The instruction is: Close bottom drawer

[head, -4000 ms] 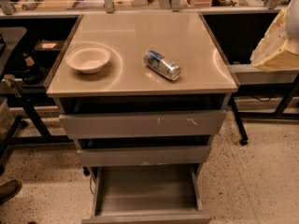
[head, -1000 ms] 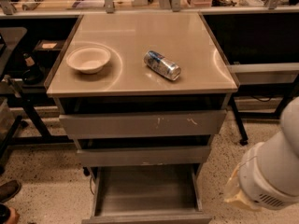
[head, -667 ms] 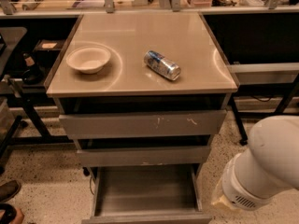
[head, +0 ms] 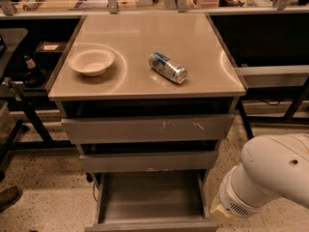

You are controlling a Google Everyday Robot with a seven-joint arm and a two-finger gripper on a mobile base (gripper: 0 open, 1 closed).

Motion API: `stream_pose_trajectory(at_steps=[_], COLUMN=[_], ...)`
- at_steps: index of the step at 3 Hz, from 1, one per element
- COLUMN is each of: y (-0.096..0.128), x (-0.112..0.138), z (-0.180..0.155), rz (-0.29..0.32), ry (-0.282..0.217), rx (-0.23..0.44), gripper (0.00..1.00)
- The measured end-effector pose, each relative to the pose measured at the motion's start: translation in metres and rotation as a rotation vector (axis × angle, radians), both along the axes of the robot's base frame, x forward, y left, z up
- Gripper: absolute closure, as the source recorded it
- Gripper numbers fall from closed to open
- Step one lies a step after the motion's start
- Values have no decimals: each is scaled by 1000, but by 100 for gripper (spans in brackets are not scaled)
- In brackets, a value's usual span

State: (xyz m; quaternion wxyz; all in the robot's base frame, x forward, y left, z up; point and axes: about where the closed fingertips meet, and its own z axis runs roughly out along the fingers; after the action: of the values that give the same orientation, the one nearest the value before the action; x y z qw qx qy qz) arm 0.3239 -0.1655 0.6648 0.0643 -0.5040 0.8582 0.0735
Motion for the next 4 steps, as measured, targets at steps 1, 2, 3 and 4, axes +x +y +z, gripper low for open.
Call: stream_pose_trajectory(at_steps=[1,2,3,4], y=[5,5,3,2], x=[-10,-17,-17,-19], z=[-44,-113,-169,-214], rz=[-32,-105,-168,-213], ry=[45,107,154,201], rx=[17,19,15,13], gripper=[100,100,100,100])
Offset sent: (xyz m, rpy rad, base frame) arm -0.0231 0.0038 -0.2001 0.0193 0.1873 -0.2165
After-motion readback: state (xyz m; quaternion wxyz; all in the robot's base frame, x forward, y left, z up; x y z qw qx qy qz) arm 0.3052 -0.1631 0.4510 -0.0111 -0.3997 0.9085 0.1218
